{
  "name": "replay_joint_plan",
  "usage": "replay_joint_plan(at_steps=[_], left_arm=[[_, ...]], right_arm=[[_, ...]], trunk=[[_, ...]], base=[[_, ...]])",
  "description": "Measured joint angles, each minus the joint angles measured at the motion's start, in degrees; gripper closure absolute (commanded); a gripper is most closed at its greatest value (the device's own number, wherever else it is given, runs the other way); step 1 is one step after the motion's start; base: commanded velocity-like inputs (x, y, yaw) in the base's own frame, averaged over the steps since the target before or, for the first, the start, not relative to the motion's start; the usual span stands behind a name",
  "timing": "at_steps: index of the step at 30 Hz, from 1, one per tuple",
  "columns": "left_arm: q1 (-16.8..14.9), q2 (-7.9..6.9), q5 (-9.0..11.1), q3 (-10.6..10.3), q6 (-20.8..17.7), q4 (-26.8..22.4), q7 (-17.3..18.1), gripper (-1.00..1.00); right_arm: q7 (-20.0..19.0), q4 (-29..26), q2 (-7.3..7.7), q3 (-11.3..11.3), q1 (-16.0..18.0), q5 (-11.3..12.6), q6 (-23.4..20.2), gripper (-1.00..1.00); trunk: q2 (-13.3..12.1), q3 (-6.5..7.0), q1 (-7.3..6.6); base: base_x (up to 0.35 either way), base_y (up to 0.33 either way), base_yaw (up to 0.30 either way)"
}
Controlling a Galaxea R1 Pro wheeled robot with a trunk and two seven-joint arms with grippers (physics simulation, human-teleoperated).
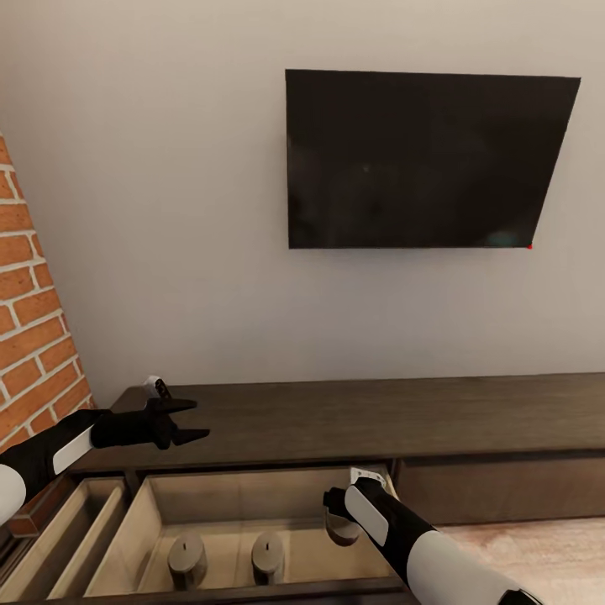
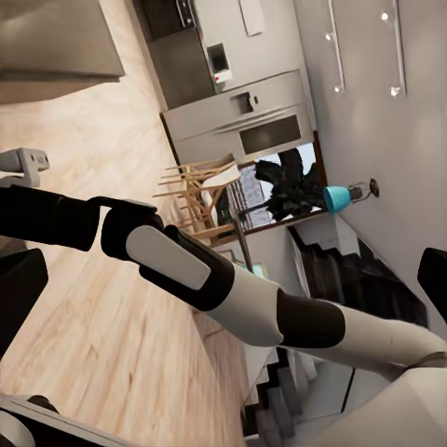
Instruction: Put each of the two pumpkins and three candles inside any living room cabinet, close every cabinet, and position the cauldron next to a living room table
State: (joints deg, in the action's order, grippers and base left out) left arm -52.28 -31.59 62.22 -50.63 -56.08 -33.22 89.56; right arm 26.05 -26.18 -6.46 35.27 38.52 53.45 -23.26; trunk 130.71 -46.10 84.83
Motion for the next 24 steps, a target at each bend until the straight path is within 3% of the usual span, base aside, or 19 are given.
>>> replay_joint_plan(at_steps=[15,20,24], left_arm=[[0.0,-0.09,0.1,0.0,0.0,0.1,0.0,-1.00],[0.0,-0.09,0.1,0.0,0.0,0.1,0.0,-1.00],[0.0,-0.09,0.1,0.0,0.0,0.1,0.0,-1.00]], right_arm=[[0.0,0.1,0.00,0.0,0.1,0.1,-0.3,1.00],[-0.1,5.6,-0.05,-0.1,2.7,-0.2,-0.2,1.00],[-0.2,6.9,-0.04,-0.1,3.4,0.0,0.0,1.00]], trunk=[[0.0,0.00,0.01],[0.0,0.00,0.01],[0.0,0.00,0.01]], base=[[0.008,-0.003,0.000],[0.000,0.000,0.000],[0.000,0.000,0.000]])
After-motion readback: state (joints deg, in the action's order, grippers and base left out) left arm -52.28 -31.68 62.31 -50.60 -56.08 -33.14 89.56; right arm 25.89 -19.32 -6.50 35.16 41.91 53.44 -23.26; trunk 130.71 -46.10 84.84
